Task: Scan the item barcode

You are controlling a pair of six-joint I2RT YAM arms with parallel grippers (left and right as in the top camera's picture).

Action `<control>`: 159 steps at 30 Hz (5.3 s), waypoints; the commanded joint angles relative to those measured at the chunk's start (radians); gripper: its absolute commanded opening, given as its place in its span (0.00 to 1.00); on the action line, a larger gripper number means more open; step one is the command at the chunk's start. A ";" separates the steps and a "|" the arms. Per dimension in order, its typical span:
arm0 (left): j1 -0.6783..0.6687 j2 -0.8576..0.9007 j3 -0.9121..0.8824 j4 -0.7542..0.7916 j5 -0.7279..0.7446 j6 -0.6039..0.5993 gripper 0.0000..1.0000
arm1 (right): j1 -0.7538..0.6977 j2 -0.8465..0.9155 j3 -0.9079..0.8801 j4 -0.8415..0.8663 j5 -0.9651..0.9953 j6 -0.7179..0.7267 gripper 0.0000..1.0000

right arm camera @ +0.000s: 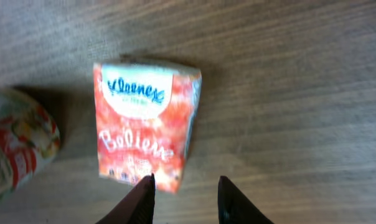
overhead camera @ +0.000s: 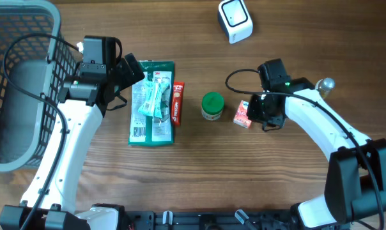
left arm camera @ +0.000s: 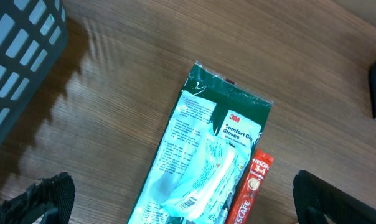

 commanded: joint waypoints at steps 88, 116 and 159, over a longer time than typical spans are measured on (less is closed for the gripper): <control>0.003 -0.004 0.013 0.000 -0.006 0.001 1.00 | 0.609 0.234 0.016 -0.044 0.964 -0.267 0.09; 0.003 -0.004 0.013 0.000 -0.006 0.001 1.00 | 0.285 -0.157 -0.003 0.014 0.248 -0.403 0.77; 0.003 -0.004 0.013 0.000 -0.006 0.001 1.00 | 0.053 -0.143 0.032 0.007 0.046 -0.290 1.00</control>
